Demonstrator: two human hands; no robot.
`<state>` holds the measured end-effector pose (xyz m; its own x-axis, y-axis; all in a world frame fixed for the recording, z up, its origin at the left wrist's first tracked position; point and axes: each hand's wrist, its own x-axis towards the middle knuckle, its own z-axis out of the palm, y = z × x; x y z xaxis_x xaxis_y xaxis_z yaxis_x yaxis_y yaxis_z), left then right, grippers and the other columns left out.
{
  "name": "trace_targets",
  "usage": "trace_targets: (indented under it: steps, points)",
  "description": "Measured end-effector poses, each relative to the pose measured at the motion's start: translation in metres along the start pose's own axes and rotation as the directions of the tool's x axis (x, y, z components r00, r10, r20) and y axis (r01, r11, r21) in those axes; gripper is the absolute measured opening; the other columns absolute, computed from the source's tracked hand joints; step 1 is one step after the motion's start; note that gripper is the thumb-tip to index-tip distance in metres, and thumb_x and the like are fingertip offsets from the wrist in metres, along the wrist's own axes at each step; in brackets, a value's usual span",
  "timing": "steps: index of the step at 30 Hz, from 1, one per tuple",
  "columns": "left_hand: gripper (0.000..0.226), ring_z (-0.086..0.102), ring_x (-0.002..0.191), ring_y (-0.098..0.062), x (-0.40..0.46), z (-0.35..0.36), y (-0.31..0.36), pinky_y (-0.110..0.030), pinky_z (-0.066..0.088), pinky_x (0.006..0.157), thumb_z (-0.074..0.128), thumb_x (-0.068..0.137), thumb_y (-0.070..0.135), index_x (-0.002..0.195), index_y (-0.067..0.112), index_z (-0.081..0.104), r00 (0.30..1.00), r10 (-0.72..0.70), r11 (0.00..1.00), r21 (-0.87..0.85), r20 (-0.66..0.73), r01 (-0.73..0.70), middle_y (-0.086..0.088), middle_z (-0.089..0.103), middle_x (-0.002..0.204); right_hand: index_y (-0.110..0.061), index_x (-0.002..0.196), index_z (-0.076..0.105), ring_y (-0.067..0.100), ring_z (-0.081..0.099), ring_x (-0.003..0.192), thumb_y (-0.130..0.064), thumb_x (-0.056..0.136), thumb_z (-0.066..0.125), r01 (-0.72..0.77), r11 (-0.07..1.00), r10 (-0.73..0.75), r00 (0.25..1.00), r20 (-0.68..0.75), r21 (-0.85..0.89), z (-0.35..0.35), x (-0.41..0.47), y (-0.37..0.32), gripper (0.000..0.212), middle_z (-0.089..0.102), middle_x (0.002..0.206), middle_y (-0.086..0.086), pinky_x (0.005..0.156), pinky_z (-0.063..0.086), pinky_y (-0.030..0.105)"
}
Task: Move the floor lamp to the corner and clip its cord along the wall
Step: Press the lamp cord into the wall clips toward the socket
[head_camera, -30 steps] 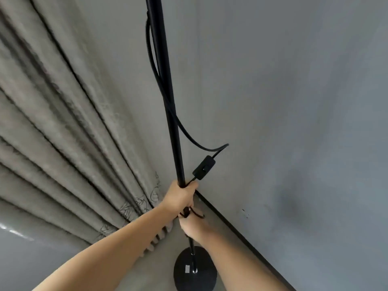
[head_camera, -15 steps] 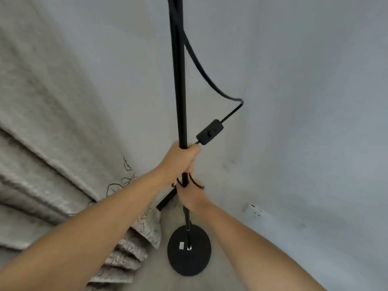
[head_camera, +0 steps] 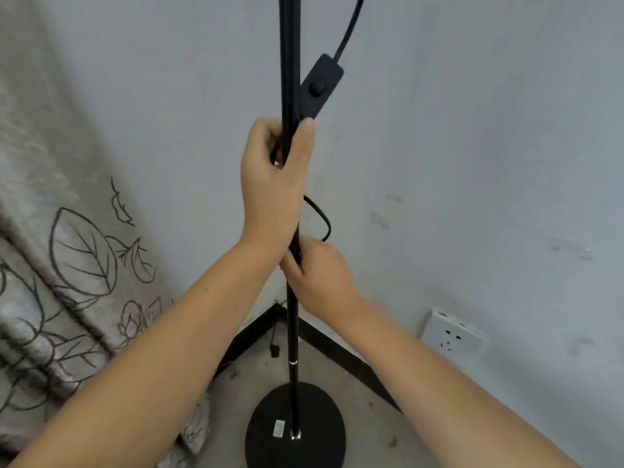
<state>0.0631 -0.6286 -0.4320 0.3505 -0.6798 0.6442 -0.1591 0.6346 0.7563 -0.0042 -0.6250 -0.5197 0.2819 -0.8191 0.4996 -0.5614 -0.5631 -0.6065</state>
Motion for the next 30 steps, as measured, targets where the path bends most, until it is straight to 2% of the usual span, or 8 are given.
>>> trace_targets:
  steps: [5,10,14,18,22,24,27,30]
  points:
    - [0.021,0.037,0.056,-0.008,-0.046,-0.025,-0.028,-0.022,0.036,0.053,0.056,0.089,0.030,0.072,0.028,0.044,0.995,-0.066,0.998,-0.024,-0.069,0.064,0.007,0.041,0.063,-0.018,0.076,0.056,0.021,0.056,0.065,-0.033,0.100,0.040,0.018,0.983,0.014,0.986,0.169,-0.185,0.013,-0.057,0.053,0.032,0.055,0.068,0.000,0.056,0.034,0.028]
    - [0.022,0.033,0.041,-0.004,-0.072,-0.038,-0.023,-0.018,0.030,0.039,0.039,0.094,0.029,0.073,0.029,0.048,0.988,0.066,0.979,-0.198,0.141,-0.038,0.011,0.043,0.050,-0.008,0.089,0.065,0.020,0.060,0.067,-0.018,0.097,0.043,-0.218,0.940,0.277,0.937,0.214,-0.263,-0.003,-0.066,0.110,0.025,0.070,0.079,0.010,0.062,0.047,0.028]
    - [0.024,0.045,0.039,-0.012,-0.089,-0.029,-0.015,-0.020,0.040,0.042,0.036,0.097,0.030,0.088,0.017,0.055,0.887,-0.035,0.954,-0.248,0.460,0.166,0.005,0.050,0.054,-0.016,0.082,0.062,0.014,0.049,0.042,-0.002,0.092,0.038,-0.467,0.882,0.468,0.884,0.003,0.067,-0.035,-0.049,0.125,0.030,0.050,0.053,-0.002,0.039,0.043,0.019]
    - [0.031,0.061,0.060,-0.016,-0.096,-0.021,-0.016,-0.030,0.054,0.069,0.037,0.095,0.036,0.082,0.021,0.060,0.685,-0.080,0.918,-0.214,0.724,0.334,0.004,0.060,0.062,-0.009,0.080,0.057,0.008,0.031,0.031,-0.011,0.094,0.034,-0.571,0.644,0.689,0.722,-0.061,0.509,-0.069,-0.043,0.136,0.027,0.036,0.044,-0.003,0.035,0.028,0.020]
    - [0.030,0.066,0.086,-0.012,-0.097,-0.001,-0.035,-0.023,0.053,0.087,0.035,0.099,0.021,0.088,0.018,0.064,0.736,-0.302,0.937,0.046,0.606,0.346,0.002,0.067,0.080,-0.013,0.095,0.061,0.012,0.061,0.061,-0.019,0.094,0.053,-0.717,0.678,0.676,0.520,0.523,-0.163,-0.082,-0.062,0.135,0.010,0.063,0.075,0.006,0.064,0.056,0.031]
    - [0.030,0.065,0.093,-0.012,-0.095,0.017,-0.046,-0.021,0.052,0.088,0.034,0.099,0.015,0.093,0.020,0.063,0.769,-0.406,0.905,0.099,0.493,0.415,0.000,0.067,0.090,-0.019,0.135,0.042,0.016,0.056,0.114,-0.032,0.086,0.065,-0.504,0.761,0.623,0.393,0.676,-0.408,-0.083,-0.065,0.132,0.056,0.058,0.128,0.005,0.101,0.044,0.034]
    - [0.030,0.065,0.096,-0.016,-0.086,0.042,-0.061,-0.028,0.052,0.092,0.033,0.100,0.015,0.095,0.016,0.062,0.778,-0.481,0.838,-0.049,0.405,0.543,-0.006,0.065,0.095,-0.030,0.149,0.015,0.011,0.022,0.142,-0.042,0.078,0.069,-0.537,0.843,0.412,0.624,0.664,-0.018,-0.086,-0.050,0.112,0.090,0.023,0.156,-0.005,0.117,0.022,0.036]
    - [0.032,0.066,0.090,-0.017,-0.072,0.066,-0.069,-0.029,0.049,0.094,0.031,0.101,0.015,0.089,0.012,0.061,0.814,-0.492,0.774,-0.273,0.311,0.572,-0.007,0.065,0.088,-0.020,0.139,0.039,0.007,0.042,0.131,-0.042,0.083,0.063,-0.482,0.808,0.223,0.781,0.583,0.338,-0.083,-0.038,0.098,0.065,0.047,0.142,-0.006,0.111,0.032,0.031]
